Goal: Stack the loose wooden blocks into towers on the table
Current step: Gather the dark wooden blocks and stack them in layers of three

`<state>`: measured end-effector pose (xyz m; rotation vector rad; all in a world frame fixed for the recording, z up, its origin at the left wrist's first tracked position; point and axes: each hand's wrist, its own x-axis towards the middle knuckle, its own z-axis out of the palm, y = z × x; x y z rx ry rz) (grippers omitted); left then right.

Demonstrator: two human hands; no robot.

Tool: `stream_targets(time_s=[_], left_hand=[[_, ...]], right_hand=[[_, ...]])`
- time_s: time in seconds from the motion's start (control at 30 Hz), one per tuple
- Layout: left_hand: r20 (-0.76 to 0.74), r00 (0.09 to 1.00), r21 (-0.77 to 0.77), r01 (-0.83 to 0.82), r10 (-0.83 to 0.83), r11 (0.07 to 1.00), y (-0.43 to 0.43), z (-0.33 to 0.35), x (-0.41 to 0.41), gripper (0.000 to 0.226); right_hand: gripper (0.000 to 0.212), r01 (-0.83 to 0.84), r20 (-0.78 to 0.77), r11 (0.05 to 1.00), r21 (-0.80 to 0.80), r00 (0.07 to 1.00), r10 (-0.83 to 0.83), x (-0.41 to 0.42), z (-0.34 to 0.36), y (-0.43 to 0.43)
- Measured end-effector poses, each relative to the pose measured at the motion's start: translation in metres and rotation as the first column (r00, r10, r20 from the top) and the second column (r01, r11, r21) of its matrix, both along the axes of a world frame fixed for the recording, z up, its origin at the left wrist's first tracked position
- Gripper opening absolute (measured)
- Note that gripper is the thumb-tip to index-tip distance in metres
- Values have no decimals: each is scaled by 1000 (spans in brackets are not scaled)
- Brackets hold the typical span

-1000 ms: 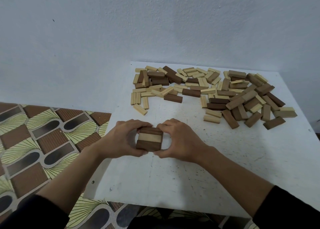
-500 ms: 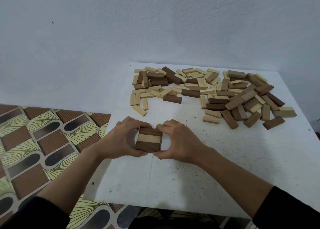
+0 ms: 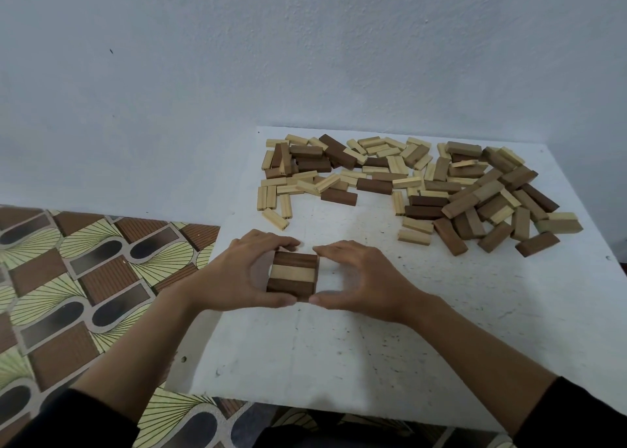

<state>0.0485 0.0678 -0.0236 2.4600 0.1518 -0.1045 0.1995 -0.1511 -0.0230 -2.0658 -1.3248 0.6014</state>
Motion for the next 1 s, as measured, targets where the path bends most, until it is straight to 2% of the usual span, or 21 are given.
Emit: stream_targets(time_s=[0.07, 0.13, 0.2, 0.27, 0.37, 0.47, 0.6, 0.67, 0.8, 1.0], left_hand=[[18, 1000, -24, -22, 23, 999, -1, 5, 3, 71], [55, 997, -56, -53, 56, 997, -4, 10, 12, 57], [137, 987, -56, -81, 88, 995, -11, 13, 28, 44], [166, 981, -9, -102, 102, 995, -21, 17, 49, 42], [50, 997, 191, -68, 59, 979, -36, 19, 88, 51], [-28, 999, 408, -20, 34, 913, -53, 17, 121, 57], [-55, 992, 544, -65, 113, 837, -67, 11, 141, 61], [-40, 991, 553, -83, 126, 829, -72, 9, 142, 59], [-13, 998, 538, -51, 69, 841, -76, 7, 130, 51], [41, 998, 368, 30, -48, 929, -65, 4, 100, 39]], right_hand=[[65, 76, -63, 994, 76, 995, -71, 4, 0, -5], [43, 164, -64, 971, 176, 986, -155, 13, -4, -9], [30, 239, 7, 941, 241, 969, -249, 28, -8, -11], [24, 294, 140, 916, 272, 930, -340, 48, -9, -11], [29, 344, 309, 917, 199, 866, -392, 77, -4, -7], [37, 358, 428, 931, 68, 833, -351, 99, -1, 2], [45, 332, 521, 939, -84, 818, -243, 112, -6, 11], [48, 315, 537, 939, -137, 820, -197, 111, -10, 13], [41, 297, 546, 952, -81, 812, -207, 105, -12, 8], [35, 259, 525, 966, 3, 822, -222, 79, -17, -15]])
